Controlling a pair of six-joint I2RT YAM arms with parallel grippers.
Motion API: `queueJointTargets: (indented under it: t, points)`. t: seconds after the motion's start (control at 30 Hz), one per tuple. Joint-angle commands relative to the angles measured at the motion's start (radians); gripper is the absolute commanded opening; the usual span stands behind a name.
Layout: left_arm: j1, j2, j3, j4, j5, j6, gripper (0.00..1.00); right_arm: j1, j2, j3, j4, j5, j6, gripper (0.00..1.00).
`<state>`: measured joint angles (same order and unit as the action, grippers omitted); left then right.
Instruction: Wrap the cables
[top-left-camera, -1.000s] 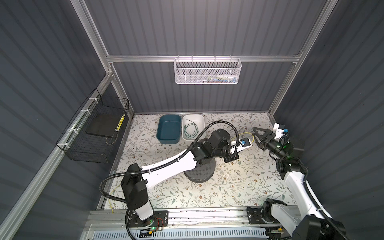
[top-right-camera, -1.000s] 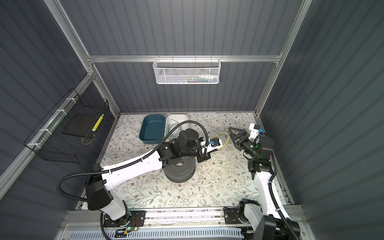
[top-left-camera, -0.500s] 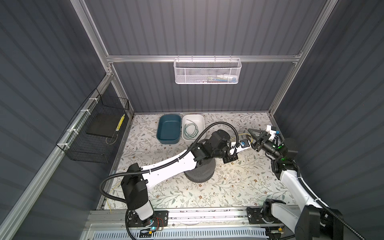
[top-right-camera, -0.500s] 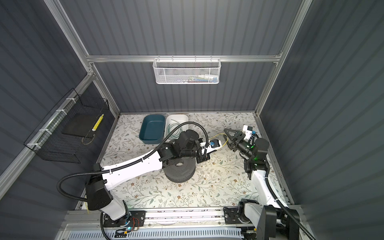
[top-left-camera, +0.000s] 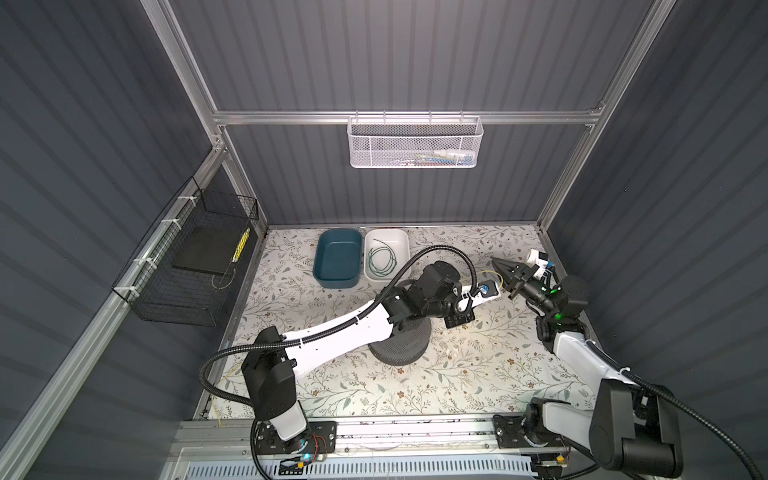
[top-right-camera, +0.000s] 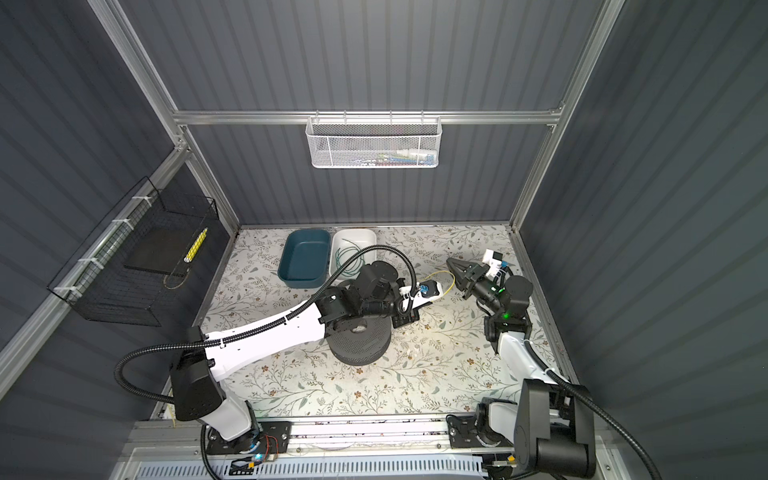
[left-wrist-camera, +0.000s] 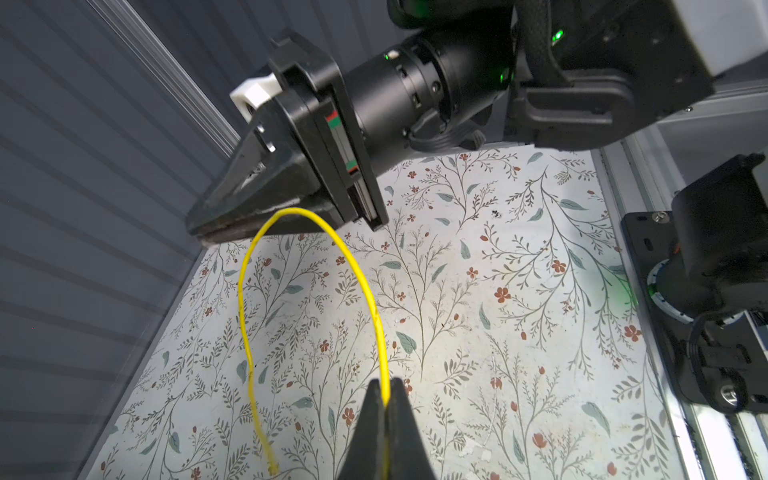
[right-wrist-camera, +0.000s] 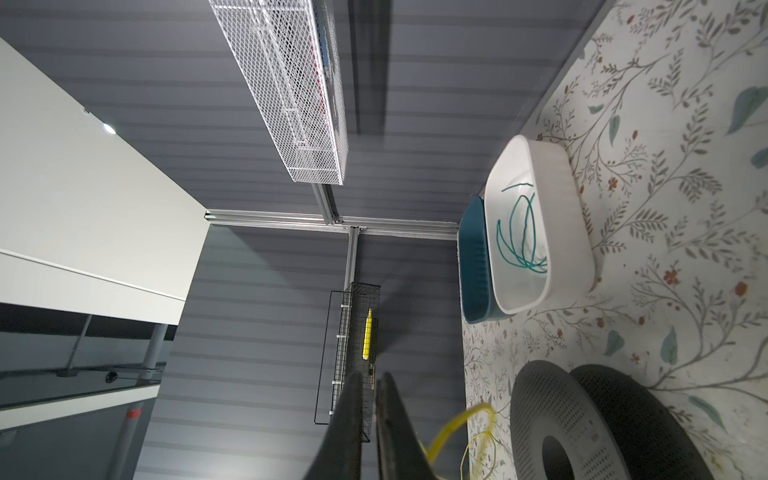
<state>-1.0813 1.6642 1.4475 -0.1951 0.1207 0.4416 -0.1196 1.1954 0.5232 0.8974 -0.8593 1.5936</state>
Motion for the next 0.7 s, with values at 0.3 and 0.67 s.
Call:
queueJointTargets:
  t: [0.3,0.67]
  points:
    - [0.002,-0.115,-0.146,0.113,-0.092,-0.046,0.0,-0.018,-0.085,0.006,-0.125,0.04,-0.129,0.46]
    - [0.133,-0.169,-0.188,0.302,0.158,-0.366,0.0,0.092,-0.23,-0.022,-0.535,0.191,-0.631,0.27]
